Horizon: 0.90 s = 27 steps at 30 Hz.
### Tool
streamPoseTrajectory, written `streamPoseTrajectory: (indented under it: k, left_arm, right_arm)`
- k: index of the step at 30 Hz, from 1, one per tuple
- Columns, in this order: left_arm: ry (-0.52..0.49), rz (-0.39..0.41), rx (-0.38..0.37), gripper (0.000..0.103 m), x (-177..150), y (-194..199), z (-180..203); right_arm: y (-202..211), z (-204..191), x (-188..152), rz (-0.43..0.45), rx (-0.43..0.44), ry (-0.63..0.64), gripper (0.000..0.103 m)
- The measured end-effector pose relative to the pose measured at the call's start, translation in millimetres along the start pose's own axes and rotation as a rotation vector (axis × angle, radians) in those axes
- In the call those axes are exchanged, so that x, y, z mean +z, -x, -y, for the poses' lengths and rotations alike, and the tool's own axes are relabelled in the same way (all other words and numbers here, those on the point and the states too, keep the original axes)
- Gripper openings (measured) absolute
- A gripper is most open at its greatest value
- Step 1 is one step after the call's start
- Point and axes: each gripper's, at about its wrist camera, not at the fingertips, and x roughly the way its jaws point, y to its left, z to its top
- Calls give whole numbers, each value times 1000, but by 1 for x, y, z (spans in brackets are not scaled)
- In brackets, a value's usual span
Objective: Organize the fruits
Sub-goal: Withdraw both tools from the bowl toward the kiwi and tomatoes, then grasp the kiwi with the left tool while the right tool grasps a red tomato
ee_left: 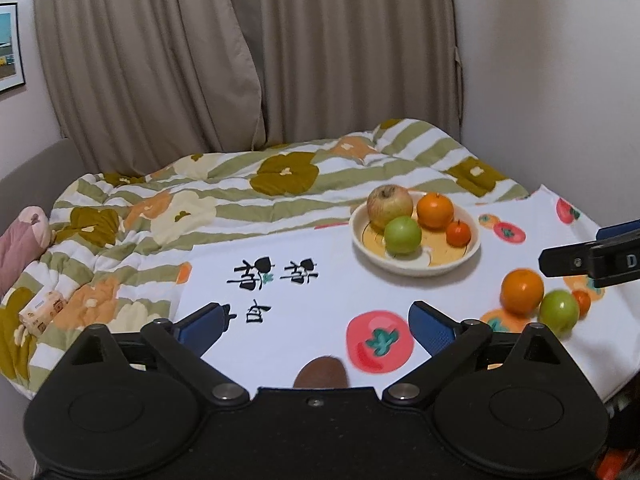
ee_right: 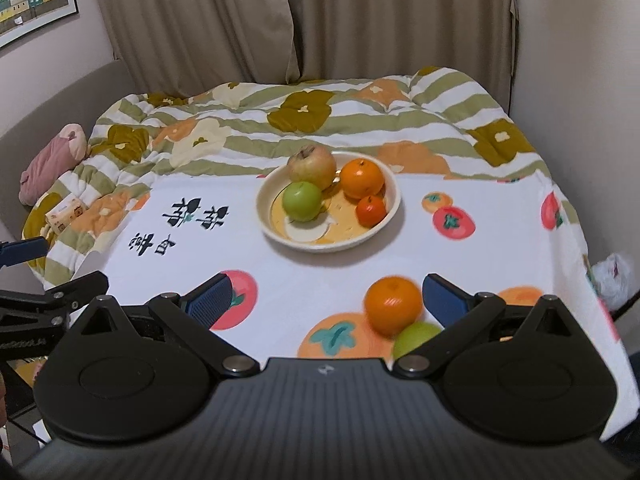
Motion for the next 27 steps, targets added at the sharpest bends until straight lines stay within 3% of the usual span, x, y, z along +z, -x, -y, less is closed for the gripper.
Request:
streamPoseTrajectory:
  k: [11,16,26,27]
  left_arm:
    - [-119,-99,-184,95,-32,-50,-36]
    - [-120,-150,-246,92,-42,-71,-46]
    - [-136,-212,-298,81,-55,-110,-42]
    - [-135,-220,-303,79,-56,-113,-41]
  right_arm:
    - [-32,-49,-49,-68,-36,9,103]
    - [-55,-65,-69,-104,-32,-13,103]
    - [-84,-77,-92,-148,-103,-49,103]
    - [-86,-78,-94,-156,-109,-43,99]
